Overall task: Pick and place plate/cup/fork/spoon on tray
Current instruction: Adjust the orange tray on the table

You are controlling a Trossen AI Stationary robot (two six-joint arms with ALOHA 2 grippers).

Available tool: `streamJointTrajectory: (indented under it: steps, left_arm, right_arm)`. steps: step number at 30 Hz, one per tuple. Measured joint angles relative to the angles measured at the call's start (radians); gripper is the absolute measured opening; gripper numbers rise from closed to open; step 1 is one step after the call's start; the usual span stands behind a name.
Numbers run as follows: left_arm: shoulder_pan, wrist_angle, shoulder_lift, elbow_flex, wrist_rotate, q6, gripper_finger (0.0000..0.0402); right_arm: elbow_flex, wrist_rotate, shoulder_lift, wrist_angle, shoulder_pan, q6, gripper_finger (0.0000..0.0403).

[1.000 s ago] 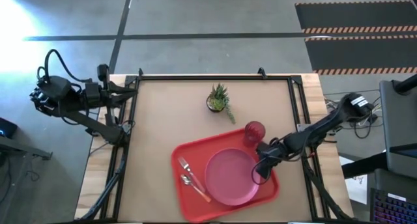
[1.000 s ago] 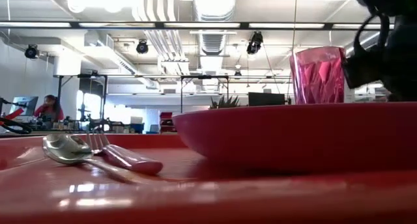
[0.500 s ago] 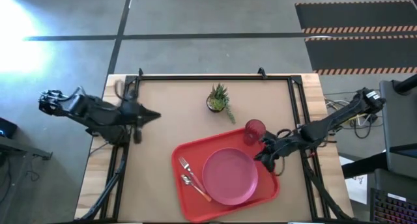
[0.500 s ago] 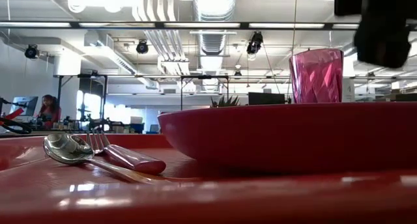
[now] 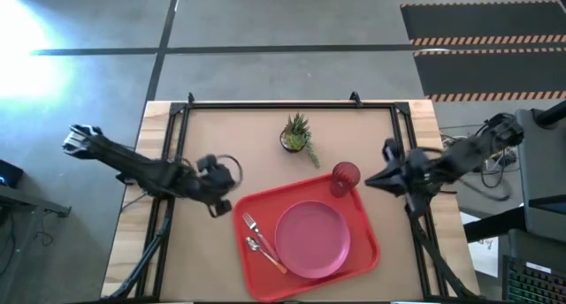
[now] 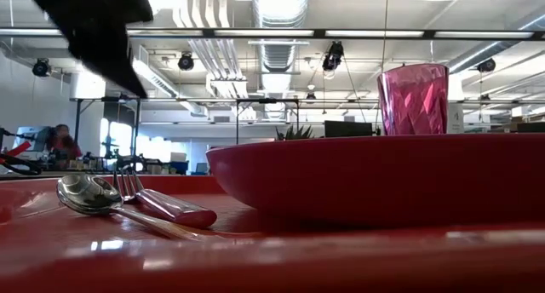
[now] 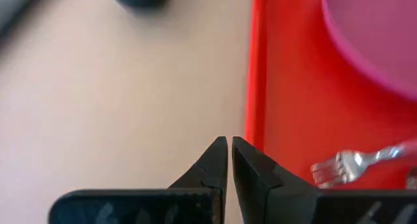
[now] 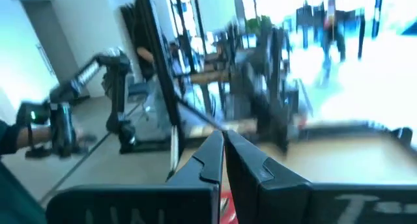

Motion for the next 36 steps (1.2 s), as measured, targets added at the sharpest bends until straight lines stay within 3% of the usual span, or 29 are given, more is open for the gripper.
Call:
streamJointTrajectory:
  steps: [6, 15, 36]
  left_arm:
    - [0.0, 0.222, 0.153, -0.092, 0.105, -0.019, 0.0006]
    - [0.011, 0.379, 0.244, -0.088, 0.224, -0.016, 0.0006]
    - [0.04, 0.33, 0.374, -0.113, 0.268, 0.004, 0.0006]
  right_arm:
    - [0.116, 0.011, 0.02, -0.103, 0.0, -0.108, 0.0009]
    - [0.146, 0.114, 0.047, -0.226, -0.002, -0.042, 0.0009]
    - [0.165, 0.106, 0.045, -0.18, -0.002, -0.124, 0.0009]
